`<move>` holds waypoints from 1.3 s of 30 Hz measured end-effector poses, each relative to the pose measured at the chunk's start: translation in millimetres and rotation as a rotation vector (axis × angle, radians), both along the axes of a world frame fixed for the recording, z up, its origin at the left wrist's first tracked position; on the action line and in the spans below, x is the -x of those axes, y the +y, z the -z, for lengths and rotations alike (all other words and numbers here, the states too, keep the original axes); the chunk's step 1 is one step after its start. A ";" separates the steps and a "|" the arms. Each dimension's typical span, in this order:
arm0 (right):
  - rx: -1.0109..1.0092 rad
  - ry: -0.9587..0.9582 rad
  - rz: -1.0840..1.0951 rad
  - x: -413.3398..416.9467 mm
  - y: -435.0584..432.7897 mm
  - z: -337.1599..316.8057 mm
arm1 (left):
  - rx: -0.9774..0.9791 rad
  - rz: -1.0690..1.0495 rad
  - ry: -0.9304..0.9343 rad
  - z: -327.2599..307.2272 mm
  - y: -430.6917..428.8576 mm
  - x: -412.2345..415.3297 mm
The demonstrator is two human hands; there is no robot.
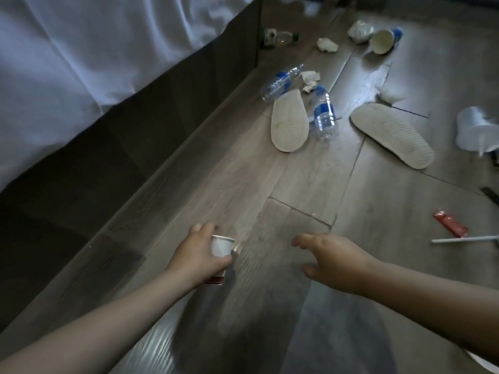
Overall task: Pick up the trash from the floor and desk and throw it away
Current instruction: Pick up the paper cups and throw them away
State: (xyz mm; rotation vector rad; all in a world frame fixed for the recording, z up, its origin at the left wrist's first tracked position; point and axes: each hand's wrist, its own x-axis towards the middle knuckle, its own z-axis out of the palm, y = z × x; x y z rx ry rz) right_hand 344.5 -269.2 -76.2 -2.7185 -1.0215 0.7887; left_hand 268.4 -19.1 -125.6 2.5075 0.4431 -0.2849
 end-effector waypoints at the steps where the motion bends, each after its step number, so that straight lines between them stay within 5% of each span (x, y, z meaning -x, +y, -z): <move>1: -0.001 -0.015 0.031 -0.2 -9.5 -0.7 | 0.012 0.025 -0.009 -2.7 -11.9 -5.2; 16: -0.013 -0.111 0.701 15.6 -197.4 -2.5 | 0.010 0.681 -0.056 -46.5 -168.0 -86.0; 28: -0.100 -0.228 0.999 -29.2 -335.8 23.7 | 0.211 0.514 -0.073 -5.1 -279.1 -127.0; 39: -0.072 -0.310 1.105 -159.7 -382.8 76.1 | 0.165 0.364 0.073 39.1 -300.8 -165.6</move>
